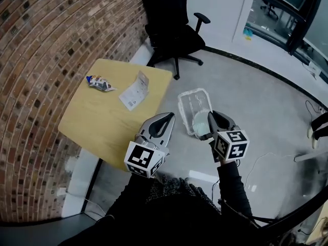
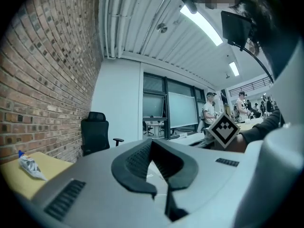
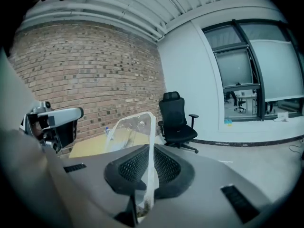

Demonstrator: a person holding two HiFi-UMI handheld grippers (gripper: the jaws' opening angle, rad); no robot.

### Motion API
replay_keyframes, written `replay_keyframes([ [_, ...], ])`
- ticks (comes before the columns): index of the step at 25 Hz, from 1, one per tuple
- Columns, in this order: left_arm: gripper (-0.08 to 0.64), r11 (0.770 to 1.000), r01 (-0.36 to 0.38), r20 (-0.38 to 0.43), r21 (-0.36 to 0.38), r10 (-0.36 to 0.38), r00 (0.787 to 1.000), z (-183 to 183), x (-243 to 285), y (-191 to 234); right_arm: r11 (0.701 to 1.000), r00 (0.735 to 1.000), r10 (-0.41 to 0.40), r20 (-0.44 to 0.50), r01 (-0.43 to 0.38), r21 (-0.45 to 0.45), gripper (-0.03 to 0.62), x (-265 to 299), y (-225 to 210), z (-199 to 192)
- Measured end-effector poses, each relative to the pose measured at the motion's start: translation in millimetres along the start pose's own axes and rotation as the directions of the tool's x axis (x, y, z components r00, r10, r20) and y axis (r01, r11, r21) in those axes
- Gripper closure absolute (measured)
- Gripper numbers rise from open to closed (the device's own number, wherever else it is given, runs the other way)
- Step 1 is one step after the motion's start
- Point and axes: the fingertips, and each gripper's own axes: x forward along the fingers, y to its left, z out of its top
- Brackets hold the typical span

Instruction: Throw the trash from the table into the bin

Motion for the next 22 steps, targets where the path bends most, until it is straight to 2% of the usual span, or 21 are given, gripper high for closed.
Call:
replay_keyframes([
  [4, 0.554, 1.0, 0.005, 0.001, 0.014, -0.005, 1.0, 2, 21, -33, 0.999, 0.999, -0.033, 0.005, 0.033, 0.016, 0.555, -30, -38, -7],
  [6, 0.554, 1.0, 0.013, 0.018, -0.006, -0.013, 1.0, 4, 31, -46, 0.999, 0.999, -0.048, 0.015, 0.048, 0.025, 0.555, -41, -54, -9],
  [8, 0.554, 0.998, 0.037, 0.033, -0.043, -0.036, 0.999, 1, 41, -60, 0.997, 0.998, -0.062, 0.021, 0.061, 0.044, 0.555, -48, -68, -11],
  [12, 0.554, 0.994, 0.102, 0.006, -0.026, -0.102, 0.995, -9, 64, -80, 0.993, 0.996, -0.084, 0.015, 0.082, 0.082, 0.555, -44, -85, -19],
  [20, 0.554, 0.99, 0.135, 0.001, -0.048, -0.135, 0.991, -26, 123, -43, 0.988, 0.99, -0.137, -0.02, 0.138, 0.073, 0.555, -6, -115, -19],
  [22, 0.554, 0.988, 0.143, 0.006, -0.062, -0.143, 0.99, -29, 141, -35, 0.983, 0.988, -0.155, -0.022, 0.157, 0.098, 0.555, 4, -127, -18],
])
